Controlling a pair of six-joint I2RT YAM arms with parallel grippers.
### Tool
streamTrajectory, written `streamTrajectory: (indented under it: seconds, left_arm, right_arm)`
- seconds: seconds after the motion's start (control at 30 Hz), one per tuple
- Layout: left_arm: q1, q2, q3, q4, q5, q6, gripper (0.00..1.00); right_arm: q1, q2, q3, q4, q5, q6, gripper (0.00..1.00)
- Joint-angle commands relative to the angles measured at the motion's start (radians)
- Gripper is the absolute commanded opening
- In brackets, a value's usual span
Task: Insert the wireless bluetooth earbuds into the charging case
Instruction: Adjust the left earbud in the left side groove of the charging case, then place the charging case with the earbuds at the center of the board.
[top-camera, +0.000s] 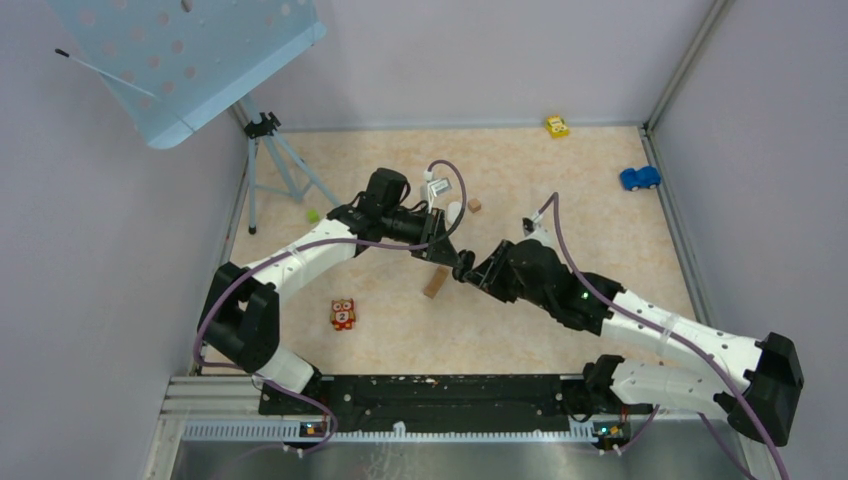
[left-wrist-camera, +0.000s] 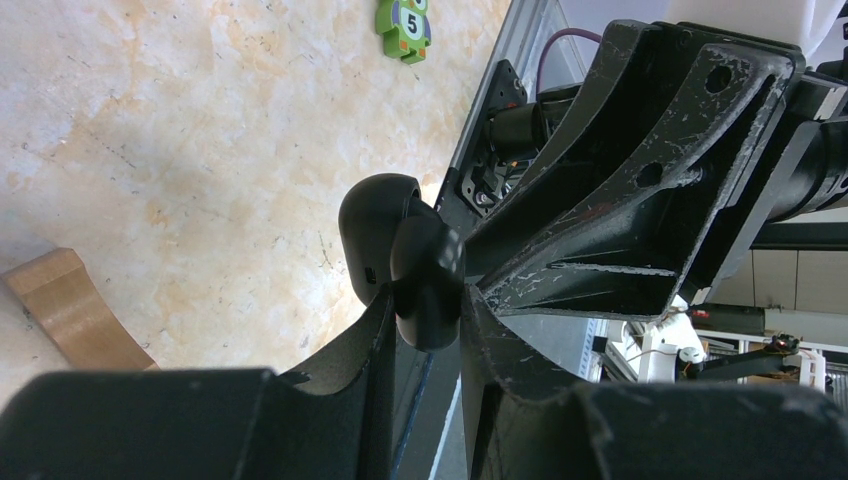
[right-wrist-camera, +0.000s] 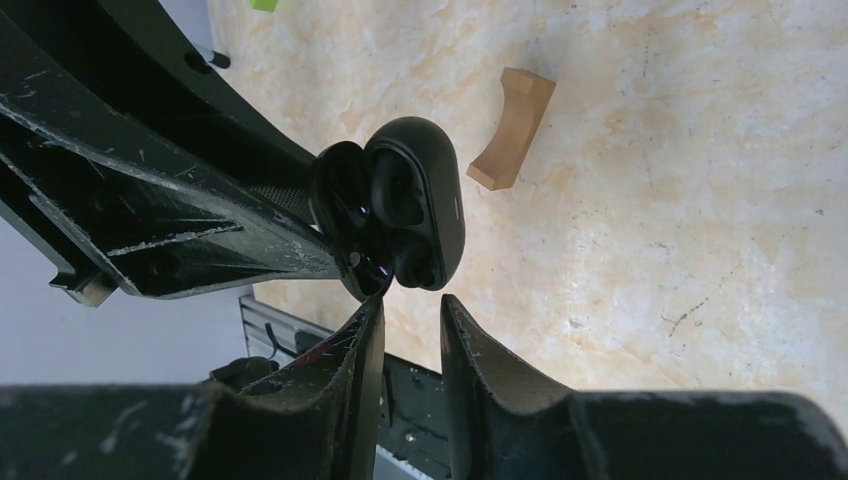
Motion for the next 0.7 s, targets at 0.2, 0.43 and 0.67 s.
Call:
streamTrajectory:
  seconds: [0.2,0.43,0.67]
  left_arm:
    - [-0.003,-0.028,0.022,0.023,0.014,0.016,0.00]
    - [-0.001,0.000,0.025,0.037,0.071,0.002,0.00]
    - [0.003,0.018,-0.039,0.427,0.312,-0.301,0.00]
  right_arm:
    - [-0.010,-0.045,-0.005,0.094,0.010,-0.020,0.32]
    - [-0.024,-0.190,0.058,-0.138,0.243,-0.086,0.56]
    - [-0.239,-0.368,-0.083,-0.211,0.110,-0.082,0.57]
